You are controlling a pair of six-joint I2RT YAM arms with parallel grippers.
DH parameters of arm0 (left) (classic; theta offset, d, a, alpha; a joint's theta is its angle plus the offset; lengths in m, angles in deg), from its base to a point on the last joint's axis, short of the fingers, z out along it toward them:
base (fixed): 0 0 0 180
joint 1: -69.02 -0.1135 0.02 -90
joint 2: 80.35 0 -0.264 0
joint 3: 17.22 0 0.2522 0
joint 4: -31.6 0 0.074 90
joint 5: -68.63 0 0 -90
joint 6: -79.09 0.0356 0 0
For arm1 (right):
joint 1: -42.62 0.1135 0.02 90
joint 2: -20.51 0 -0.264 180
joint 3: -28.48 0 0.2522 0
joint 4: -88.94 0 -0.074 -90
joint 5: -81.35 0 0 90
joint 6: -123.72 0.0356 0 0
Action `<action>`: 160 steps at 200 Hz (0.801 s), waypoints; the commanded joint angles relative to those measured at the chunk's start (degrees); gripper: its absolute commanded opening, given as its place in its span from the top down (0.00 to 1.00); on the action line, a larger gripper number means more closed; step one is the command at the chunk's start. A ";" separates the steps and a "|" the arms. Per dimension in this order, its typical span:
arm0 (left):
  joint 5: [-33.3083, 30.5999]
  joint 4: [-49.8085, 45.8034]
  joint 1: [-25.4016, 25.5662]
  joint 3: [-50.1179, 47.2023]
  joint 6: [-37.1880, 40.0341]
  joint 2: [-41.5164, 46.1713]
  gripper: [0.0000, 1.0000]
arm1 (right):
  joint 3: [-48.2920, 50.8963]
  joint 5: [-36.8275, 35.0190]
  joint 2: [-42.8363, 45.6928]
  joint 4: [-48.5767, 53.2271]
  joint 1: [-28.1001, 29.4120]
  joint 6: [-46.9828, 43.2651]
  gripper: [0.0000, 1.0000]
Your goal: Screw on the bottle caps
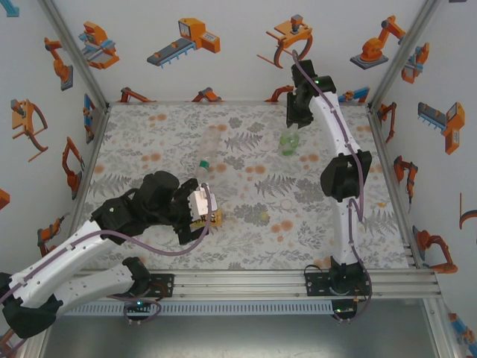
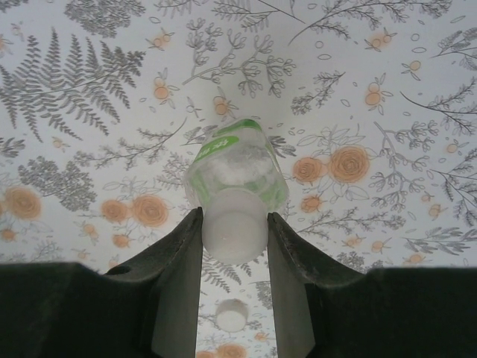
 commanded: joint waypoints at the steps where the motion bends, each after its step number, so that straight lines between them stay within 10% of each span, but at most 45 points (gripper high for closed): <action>1: -0.11 -1.33 -0.59 -0.78 0.80 1.22 0.07 | -2.79 -1.90 -0.47 2.50 -0.43 -1.41 0.95; 160: 1.81 -1.24 -1.64 -0.55 1.68 -0.20 0.07 | -4.37 -1.33 0.63 2.21 -0.42 -1.50 0.50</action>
